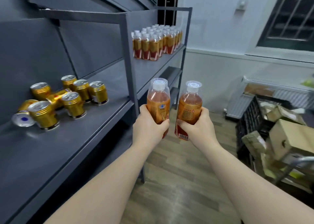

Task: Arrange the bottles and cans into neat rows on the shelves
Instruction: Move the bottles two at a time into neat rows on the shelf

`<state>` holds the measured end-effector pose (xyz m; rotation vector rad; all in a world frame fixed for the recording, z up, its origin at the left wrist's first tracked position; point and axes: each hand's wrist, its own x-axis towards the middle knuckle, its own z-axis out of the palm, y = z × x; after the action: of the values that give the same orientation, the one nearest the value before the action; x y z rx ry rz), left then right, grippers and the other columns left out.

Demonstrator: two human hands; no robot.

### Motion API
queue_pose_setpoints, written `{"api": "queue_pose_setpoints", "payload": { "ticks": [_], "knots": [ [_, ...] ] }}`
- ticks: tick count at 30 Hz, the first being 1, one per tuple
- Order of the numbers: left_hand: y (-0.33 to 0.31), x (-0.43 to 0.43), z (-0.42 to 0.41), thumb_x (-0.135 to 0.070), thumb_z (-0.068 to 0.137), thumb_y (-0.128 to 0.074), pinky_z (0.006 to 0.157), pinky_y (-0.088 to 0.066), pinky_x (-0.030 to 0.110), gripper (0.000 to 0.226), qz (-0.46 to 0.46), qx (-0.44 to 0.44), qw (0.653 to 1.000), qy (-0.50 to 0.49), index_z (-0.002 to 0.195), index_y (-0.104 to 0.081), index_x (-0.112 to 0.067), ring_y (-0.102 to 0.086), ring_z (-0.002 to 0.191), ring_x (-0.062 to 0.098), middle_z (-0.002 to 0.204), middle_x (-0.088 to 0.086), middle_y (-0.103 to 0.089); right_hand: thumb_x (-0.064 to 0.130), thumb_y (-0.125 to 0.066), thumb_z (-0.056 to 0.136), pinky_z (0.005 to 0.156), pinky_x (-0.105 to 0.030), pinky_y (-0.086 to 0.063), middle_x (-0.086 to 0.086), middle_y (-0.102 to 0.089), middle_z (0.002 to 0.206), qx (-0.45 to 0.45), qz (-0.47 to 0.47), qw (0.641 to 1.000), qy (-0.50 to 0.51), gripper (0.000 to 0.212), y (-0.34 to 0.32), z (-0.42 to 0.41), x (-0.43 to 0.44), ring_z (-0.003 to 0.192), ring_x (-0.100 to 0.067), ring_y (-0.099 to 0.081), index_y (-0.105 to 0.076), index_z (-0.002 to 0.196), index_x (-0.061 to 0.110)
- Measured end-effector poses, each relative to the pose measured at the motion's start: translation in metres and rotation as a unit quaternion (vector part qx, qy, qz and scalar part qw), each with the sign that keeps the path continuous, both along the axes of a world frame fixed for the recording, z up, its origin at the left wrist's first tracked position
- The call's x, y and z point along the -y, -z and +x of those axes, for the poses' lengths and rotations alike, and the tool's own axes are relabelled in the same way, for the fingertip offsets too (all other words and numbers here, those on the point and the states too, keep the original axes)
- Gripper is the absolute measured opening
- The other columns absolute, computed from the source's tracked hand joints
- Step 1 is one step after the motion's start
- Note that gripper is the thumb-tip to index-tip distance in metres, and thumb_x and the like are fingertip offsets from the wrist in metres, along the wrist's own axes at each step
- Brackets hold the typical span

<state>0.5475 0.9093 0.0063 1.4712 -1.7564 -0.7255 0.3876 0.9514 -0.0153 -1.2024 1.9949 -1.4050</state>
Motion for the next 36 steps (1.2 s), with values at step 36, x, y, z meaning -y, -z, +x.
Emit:
{"api": "queue_pose_setpoints", "payload": {
  "ticks": [36],
  "knots": [
    [0.006,0.292,-0.276,-0.043,0.081,-0.077,0.082,-0.050,0.034,0.064,-0.001,0.009,0.997,0.079,0.127,-0.038,-0.021,-0.059,0.106,0.023,0.117,0.001,-0.059,0.040,-0.083,0.074,0.091,-0.040,-0.053,0.009,-0.061,0.114,-0.017,0.020,0.997,0.073,0.067,0.011,-0.262,0.265,0.105,-0.014,-0.060,-0.042,0.126,0.028]
  ]
}}
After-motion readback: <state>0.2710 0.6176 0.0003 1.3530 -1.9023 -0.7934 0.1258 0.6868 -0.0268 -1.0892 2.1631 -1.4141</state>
